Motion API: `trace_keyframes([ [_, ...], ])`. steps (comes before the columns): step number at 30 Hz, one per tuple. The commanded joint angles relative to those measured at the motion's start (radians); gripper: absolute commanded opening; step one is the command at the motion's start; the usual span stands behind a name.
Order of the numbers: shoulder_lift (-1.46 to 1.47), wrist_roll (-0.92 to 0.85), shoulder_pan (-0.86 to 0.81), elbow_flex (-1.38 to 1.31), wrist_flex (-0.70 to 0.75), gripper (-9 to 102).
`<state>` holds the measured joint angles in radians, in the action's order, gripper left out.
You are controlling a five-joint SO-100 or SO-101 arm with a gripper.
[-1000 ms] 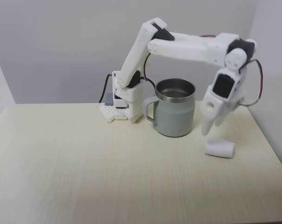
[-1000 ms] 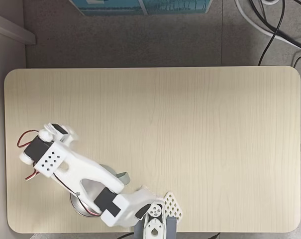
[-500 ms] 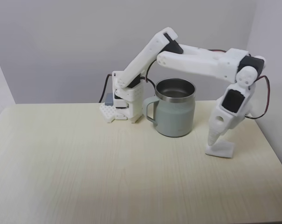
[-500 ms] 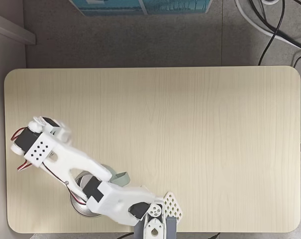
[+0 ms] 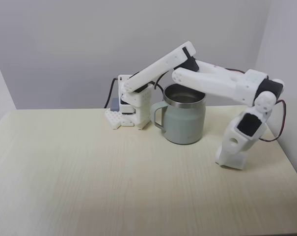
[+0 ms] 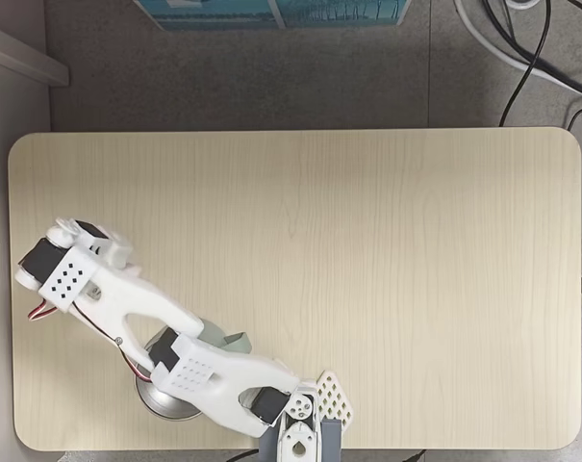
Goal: Grasp a dressing and put it in the cup.
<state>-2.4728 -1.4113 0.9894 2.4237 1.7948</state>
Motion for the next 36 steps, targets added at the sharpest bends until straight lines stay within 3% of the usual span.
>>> trace_keyframes([
  [1,-0.021,0.0,-0.014,0.066,0.04,14],
  [4,-0.048,0.002,-0.014,0.075,0.04,0],
  [17,0.043,0.031,-0.008,0.075,0.04,0],
  [36,0.744,0.098,0.055,-0.241,0.041,0],
])
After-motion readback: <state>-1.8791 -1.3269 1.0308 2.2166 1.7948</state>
